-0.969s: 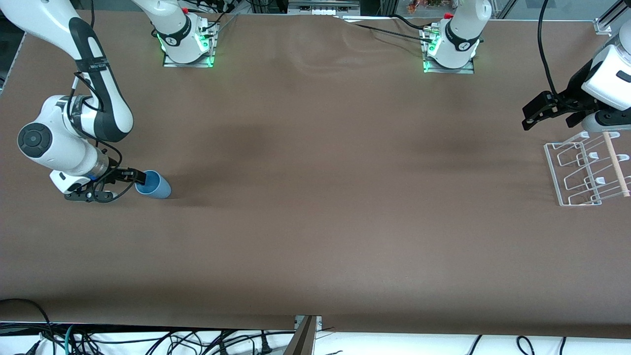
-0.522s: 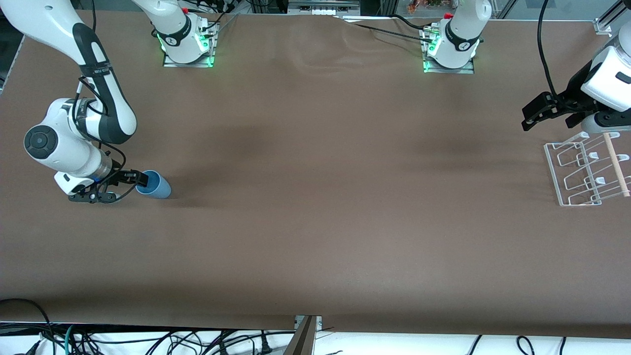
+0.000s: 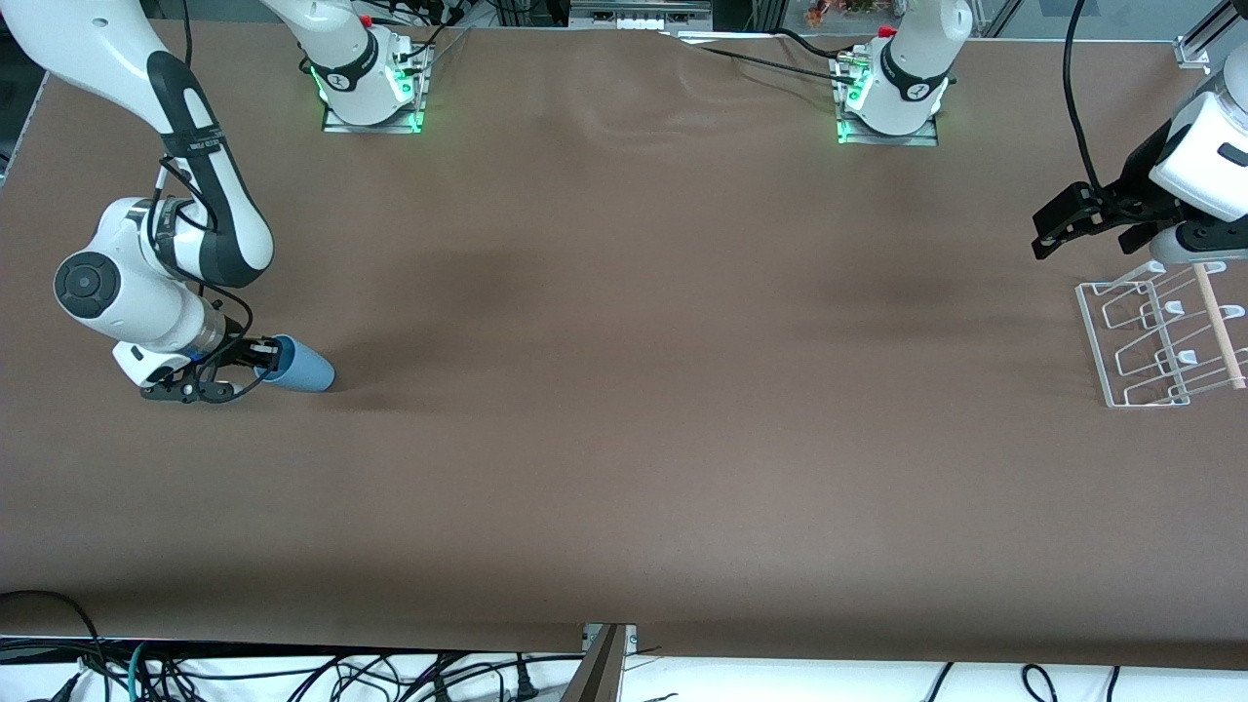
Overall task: Transfer cup to left arm and place on rack
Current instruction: 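Close the right gripper on the blue cup's rim, then lift the cup with the right gripper while the left gripper approaches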
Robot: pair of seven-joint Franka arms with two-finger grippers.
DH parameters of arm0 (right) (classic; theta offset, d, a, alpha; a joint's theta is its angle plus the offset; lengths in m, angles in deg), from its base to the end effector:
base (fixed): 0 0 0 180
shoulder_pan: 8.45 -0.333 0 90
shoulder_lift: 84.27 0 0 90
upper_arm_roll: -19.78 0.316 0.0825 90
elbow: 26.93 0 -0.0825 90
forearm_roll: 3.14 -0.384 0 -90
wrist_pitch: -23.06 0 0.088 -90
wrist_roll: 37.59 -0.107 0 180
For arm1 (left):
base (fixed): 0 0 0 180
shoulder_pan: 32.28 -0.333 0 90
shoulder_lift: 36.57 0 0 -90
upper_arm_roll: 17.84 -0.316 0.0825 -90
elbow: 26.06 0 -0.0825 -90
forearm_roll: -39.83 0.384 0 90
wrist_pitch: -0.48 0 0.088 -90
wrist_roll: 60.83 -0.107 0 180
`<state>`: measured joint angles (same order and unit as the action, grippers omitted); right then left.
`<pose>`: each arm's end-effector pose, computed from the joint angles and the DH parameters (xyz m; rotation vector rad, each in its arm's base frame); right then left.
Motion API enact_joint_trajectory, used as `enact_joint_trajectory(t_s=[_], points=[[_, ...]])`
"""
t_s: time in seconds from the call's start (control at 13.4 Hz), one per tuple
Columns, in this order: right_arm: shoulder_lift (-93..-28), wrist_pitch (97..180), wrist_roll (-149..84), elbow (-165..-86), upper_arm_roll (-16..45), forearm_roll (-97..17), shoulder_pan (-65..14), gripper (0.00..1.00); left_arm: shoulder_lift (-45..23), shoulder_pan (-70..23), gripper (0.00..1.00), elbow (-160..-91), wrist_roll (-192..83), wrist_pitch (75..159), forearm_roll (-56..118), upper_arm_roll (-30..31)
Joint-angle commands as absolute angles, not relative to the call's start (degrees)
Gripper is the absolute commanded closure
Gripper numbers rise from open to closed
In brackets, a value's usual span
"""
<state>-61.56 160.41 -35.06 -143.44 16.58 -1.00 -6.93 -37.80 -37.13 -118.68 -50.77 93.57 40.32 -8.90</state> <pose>0.5939 -0.0486 0.2463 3.0968 -0.0099 -0.0544 0.5514 -0.0395 0.6194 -3.1288 -0.1626 -0.0480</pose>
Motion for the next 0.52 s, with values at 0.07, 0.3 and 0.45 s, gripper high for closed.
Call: enact_joint_trajectory(t_s=[0.07, 0.3, 0.45], points=[[-61.9, 161.0, -34.2, -143.9, 17.1, -1.1, -6.5, 1.00, -36.9, -36.9, 0.00, -116.8, -50.5, 92.9, 40.4, -8.9], [-62.3, 160.0, -34.1, -142.9, 18.4, -2.8, -6.5, 1.00, -36.9, -37.0, 0.00, -116.8, -50.5, 92.9, 40.4, -8.9], [-62.7, 153.1, -34.0, -138.1, 22.0, -9.4, -6.5, 1.00, -36.9, -37.0, 0.00, -116.8, -50.5, 92.9, 40.4, -8.9]])
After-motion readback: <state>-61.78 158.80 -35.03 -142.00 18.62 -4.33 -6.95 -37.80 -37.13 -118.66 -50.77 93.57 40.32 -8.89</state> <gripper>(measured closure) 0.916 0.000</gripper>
